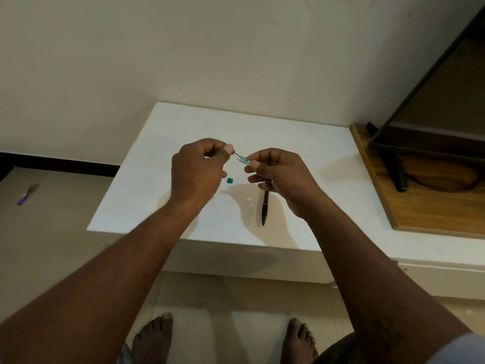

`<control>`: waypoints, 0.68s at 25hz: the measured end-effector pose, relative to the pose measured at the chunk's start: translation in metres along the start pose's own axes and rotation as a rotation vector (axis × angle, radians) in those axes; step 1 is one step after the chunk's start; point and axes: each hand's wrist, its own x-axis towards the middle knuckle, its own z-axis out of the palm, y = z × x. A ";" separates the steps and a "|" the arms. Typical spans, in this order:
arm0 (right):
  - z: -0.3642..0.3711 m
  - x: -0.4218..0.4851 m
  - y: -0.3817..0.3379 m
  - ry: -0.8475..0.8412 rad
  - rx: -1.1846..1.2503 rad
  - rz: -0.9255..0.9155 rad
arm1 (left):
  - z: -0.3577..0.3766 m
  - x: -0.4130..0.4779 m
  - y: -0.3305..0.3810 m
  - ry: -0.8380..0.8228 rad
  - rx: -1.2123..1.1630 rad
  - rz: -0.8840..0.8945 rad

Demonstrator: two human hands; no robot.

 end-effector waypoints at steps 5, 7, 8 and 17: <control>0.000 0.000 -0.001 -0.001 0.021 0.006 | 0.000 -0.001 0.001 0.041 0.091 0.066; 0.000 -0.001 -0.002 -0.002 0.030 0.005 | 0.000 -0.001 0.001 0.042 0.098 0.075; 0.000 -0.001 -0.002 -0.001 0.031 0.005 | 0.000 -0.001 0.002 0.041 0.099 0.076; -0.001 0.000 -0.003 0.008 0.087 0.025 | 0.001 0.000 0.005 0.038 0.019 0.031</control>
